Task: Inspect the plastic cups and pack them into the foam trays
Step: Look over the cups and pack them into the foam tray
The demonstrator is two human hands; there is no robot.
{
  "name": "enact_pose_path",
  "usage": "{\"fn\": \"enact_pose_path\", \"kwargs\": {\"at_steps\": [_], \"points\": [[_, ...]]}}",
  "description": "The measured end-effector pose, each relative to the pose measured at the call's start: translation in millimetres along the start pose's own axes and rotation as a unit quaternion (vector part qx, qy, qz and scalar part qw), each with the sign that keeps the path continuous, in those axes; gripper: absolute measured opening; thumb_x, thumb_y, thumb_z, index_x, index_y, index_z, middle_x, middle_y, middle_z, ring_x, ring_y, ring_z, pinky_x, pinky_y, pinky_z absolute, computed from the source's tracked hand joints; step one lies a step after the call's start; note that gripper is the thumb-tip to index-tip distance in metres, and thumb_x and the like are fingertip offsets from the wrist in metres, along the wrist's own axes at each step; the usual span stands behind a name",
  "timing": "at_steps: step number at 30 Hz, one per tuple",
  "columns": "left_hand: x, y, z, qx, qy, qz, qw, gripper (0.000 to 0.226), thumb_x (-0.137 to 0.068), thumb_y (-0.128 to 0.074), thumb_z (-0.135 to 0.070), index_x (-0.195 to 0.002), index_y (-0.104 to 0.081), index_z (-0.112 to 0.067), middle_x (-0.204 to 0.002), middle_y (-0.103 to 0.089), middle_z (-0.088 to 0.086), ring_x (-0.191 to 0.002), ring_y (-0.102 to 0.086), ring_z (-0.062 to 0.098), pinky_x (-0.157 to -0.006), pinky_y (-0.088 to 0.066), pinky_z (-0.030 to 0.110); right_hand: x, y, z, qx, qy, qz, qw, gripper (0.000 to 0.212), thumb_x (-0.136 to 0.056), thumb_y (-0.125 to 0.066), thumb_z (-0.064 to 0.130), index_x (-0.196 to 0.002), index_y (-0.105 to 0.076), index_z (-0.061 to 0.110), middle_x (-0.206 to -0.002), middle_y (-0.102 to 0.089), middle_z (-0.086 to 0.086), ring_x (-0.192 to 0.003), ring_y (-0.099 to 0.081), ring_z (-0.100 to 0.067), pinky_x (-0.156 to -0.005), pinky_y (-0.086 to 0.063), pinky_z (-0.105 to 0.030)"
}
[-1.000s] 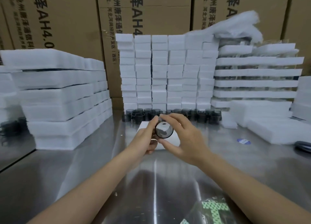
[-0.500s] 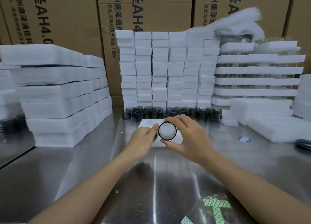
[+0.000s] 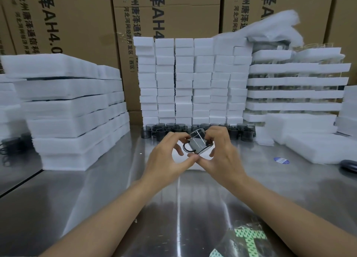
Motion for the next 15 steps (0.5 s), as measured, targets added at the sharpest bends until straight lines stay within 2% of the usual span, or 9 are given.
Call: {"fn": "enact_pose_path", "kwargs": {"at_steps": [2,4,7,10,11,13,15], "points": [[0,3,-5,-0.039,-0.018,-0.022,0.999,0.053,-0.080,-0.080,-0.048,-0.129,-0.060,-0.045,-0.118,-0.060,-0.022,-0.096,-0.067,0.006,-0.066,-0.039,0.010,-1,-4,-1,-0.013,-0.005,0.022,1.000,0.055,-0.078,-0.075,0.040,-0.121,-0.044,0.025,-0.124,-0.044,0.008,-0.094,-0.053,-0.010,-0.054,-0.057,-0.044],[-1,8,-6,-0.060,-0.028,-0.038,0.997,0.057,-0.079,-0.079,-0.045,-0.133,-0.061,-0.043,-0.119,-0.057,-0.022,-0.097,-0.065,0.004,-0.067,-0.039,0.008,-1,-6,-1,-0.008,0.000,0.050,0.999,0.062,-0.080,-0.072,0.042,-0.135,-0.044,0.031,-0.130,-0.044,0.010,-0.097,-0.056,-0.010,-0.058,-0.059,-0.043],[-2,15,-11,-0.104,-0.079,-0.046,0.990,0.053,-0.081,-0.082,-0.040,-0.132,-0.068,-0.035,-0.122,-0.055,-0.017,-0.110,-0.060,0.004,-0.075,-0.048,0.014,-2,-8,-6,0.041,-0.002,0.089,0.995,0.068,-0.087,-0.070,0.044,-0.148,-0.041,0.042,-0.133,-0.046,0.017,-0.099,-0.060,-0.007,-0.061,-0.060,-0.036],[1,10,-17,-0.143,-0.134,-0.024,0.980,0.051,-0.085,-0.081,-0.040,-0.133,-0.068,-0.031,-0.121,-0.057,-0.012,-0.112,-0.059,0.010,-0.079,-0.057,0.027,0,-11,-7,0.083,0.018,0.115,0.990,0.056,-0.086,-0.070,0.039,-0.138,-0.052,0.036,-0.128,-0.052,0.019,-0.102,-0.062,-0.006,-0.062,-0.048,-0.020],[2,7,-18,-0.145,-0.136,-0.016,0.980,0.053,-0.086,-0.079,-0.043,-0.136,-0.066,-0.034,-0.123,-0.056,-0.013,-0.113,-0.058,0.009,-0.080,-0.057,0.028,1,-12,-8,0.082,0.017,0.121,0.989,0.056,-0.085,-0.073,0.036,-0.137,-0.053,0.035,-0.128,-0.053,0.020,-0.102,-0.062,-0.005,-0.064,-0.046,-0.020],[1,3,-15,-0.127,-0.115,0.005,0.985,0.065,-0.086,-0.078,-0.050,-0.147,-0.055,-0.040,-0.133,-0.053,-0.019,-0.123,-0.054,0.006,-0.088,-0.055,0.024,2,-12,-11,0.059,-0.007,0.124,0.990,0.060,-0.085,-0.075,0.035,-0.140,-0.051,0.036,-0.129,-0.055,0.024,-0.101,-0.061,-0.001,-0.069,-0.053,-0.027],[-3,3,-8,-0.096,-0.076,0.023,0.992,0.079,-0.084,-0.080,-0.052,-0.154,-0.044,-0.046,-0.143,-0.049,-0.027,-0.133,-0.049,0.005,-0.095,-0.052,0.020,-1,-8,-14,0.022,-0.041,0.111,0.993,0.063,-0.088,-0.072,0.044,-0.146,-0.048,0.040,-0.132,-0.057,0.027,-0.104,-0.062,0.001,-0.076,-0.057,-0.031]]}}
Point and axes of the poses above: each hand's wrist, its own x-axis away from the middle knuckle, its own y-axis out of the back of the hand, z = x × y, the point moved 8 cm from there along -x, towards the middle knuckle
